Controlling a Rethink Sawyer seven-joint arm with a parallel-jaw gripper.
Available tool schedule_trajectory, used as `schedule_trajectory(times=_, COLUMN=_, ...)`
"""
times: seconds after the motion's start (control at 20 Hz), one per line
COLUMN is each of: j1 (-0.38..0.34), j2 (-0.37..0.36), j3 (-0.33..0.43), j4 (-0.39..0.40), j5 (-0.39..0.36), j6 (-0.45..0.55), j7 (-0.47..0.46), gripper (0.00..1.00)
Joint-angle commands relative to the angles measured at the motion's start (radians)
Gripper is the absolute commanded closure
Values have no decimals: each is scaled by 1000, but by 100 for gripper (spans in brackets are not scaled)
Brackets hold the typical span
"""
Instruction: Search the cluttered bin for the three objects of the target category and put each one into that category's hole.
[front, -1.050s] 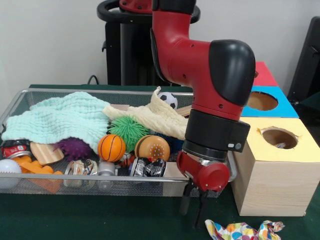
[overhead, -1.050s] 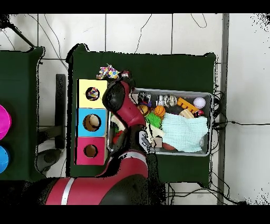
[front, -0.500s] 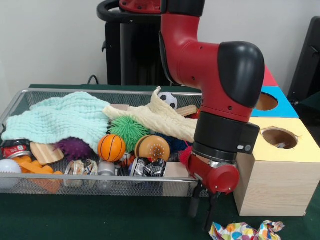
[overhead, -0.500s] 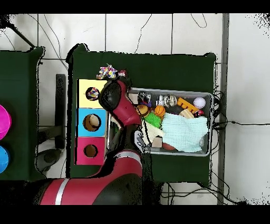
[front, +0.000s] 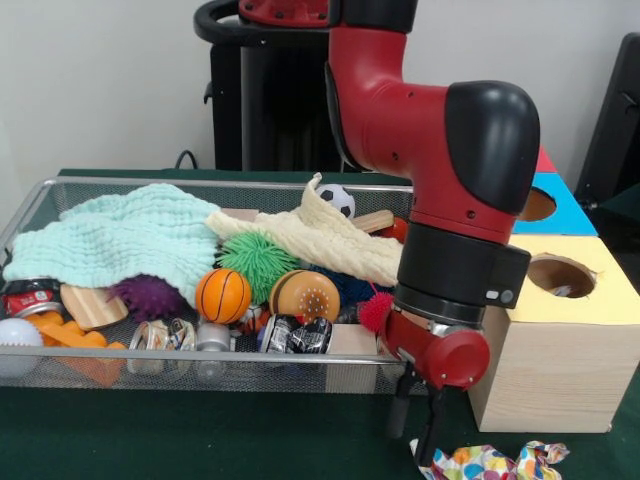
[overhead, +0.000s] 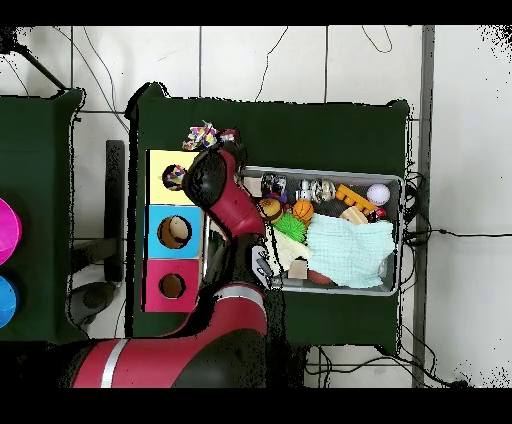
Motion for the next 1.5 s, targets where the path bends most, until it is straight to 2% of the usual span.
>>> schedule_trajectory(times=0.05, j1=12, j2=13, j3=42, j4=-14, j5=90, j6=13, j7=192, gripper=0)
schedule_trajectory(times=0.5, j1=31, j2=21, j3=31, j4=-16, j5=155, j6=39, j7=172, gripper=0)
schedule_trajectory(times=0.7, j1=23, j2=19, j3=45, j4=-15, j5=149, j6=59, j7=174, gripper=0)
schedule_trajectory(times=0.85, j1=5, j2=18, j3=61, j4=-13, j5=118, j6=59, j7=182, gripper=0)
schedule_trajectory(times=1.5, j1=-24, j2=41, j3=94, j4=-27, j5=120, j6=154, j7=177, gripper=0)
